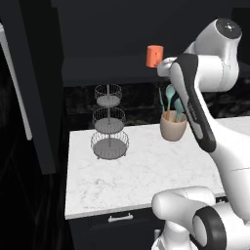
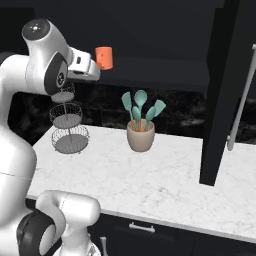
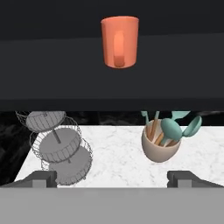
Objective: Gather all objects into one cabinet and sort the glasses and bowls to opposite sides.
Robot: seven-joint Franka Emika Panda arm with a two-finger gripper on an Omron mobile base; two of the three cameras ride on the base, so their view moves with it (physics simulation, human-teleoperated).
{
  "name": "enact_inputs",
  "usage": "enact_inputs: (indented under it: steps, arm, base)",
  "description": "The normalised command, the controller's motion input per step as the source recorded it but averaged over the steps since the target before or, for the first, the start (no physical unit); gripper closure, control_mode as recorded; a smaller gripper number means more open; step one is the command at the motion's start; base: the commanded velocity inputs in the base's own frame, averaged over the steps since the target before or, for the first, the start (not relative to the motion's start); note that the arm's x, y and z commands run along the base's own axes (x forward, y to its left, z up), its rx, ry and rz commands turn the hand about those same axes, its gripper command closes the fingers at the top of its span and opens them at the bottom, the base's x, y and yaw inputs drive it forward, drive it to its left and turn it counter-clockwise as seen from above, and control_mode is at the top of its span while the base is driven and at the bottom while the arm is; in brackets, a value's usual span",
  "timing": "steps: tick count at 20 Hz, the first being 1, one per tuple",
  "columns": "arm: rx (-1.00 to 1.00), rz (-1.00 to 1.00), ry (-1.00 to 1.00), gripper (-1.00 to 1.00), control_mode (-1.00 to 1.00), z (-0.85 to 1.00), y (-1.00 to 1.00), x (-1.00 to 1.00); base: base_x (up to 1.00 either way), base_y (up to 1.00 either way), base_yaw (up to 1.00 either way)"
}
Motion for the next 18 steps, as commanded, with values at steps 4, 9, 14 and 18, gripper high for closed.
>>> enact_inputs:
  steps: [4,9,14,18]
  arm:
    - [0.0,-0.09,-0.19,-1.0,-1.0,0.44,0.0,0.0]
    - [0.0,-0.08,-0.13,-1.0,-1.0,0.26,0.0,0.0]
    - [0.0,-0.03,-0.02,-1.0,-1.0,0.04,0.0,0.02]
    - [0.0,0.0,0.0,-1.0,-1.0,0.0,0.0,0.0]
  base:
    - [0.0,0.0,0.0]
    - [0.0,0.0,0.0]
    - [0.0,0.0,0.0]
    - [0.0,0.0,0.0]
